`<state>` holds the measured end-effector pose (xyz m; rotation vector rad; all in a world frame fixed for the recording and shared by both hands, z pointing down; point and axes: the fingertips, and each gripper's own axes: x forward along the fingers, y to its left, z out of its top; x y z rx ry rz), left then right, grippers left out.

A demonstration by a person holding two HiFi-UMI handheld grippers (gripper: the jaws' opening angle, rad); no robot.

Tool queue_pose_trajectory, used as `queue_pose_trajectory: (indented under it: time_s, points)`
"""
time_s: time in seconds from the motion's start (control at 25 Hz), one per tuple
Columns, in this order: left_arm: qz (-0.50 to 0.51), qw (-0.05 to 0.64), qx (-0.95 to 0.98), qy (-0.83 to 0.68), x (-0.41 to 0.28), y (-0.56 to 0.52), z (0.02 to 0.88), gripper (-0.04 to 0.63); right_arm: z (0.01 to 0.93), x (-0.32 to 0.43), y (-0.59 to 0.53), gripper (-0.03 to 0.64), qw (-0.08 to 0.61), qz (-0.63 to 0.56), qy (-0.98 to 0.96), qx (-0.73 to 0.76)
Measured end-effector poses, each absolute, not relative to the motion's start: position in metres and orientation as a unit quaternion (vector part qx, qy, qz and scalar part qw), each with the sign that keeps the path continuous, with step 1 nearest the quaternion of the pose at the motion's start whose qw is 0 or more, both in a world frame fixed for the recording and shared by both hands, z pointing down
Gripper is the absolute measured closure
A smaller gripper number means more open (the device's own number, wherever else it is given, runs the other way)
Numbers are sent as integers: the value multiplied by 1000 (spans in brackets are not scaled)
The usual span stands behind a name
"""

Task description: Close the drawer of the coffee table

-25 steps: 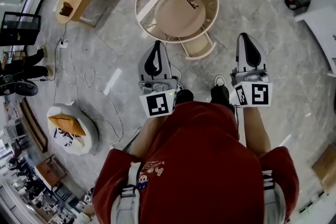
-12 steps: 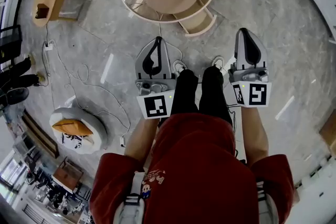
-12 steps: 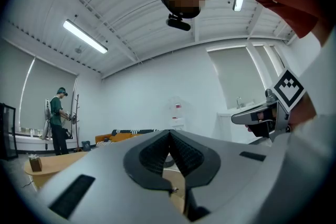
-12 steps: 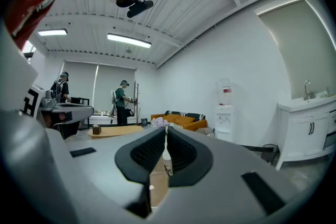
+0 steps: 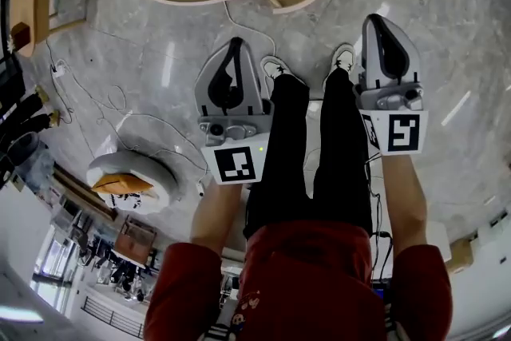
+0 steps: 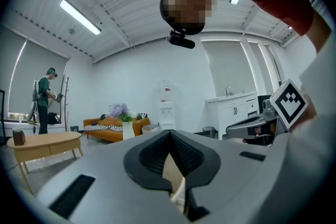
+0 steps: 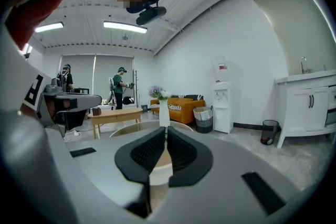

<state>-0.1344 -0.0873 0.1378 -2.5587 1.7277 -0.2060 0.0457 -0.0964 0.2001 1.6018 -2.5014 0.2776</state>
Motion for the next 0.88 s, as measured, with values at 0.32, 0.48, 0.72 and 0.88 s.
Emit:
queue_pose_trajectory:
  time_s: [0.32, 0.48, 0.72, 0.88]
  points:
    - [-99, -7, -835, 541, -123, -42, 336, 581, 392, 40, -44, 589, 113, 115, -844, 512]
    - [-115, -31, -831, 543, -138, -21, 419, 581, 464, 35, -31, 589, 133, 118, -847, 501]
    - [-114, -30, -828, 548, -150, -17, 521, 581, 554, 31, -29, 589, 135, 88, -858, 489]
    - [-96, -7, -830, 549, -155, -18, 565, 581, 608, 21, -25, 589, 128, 71, -867, 476]
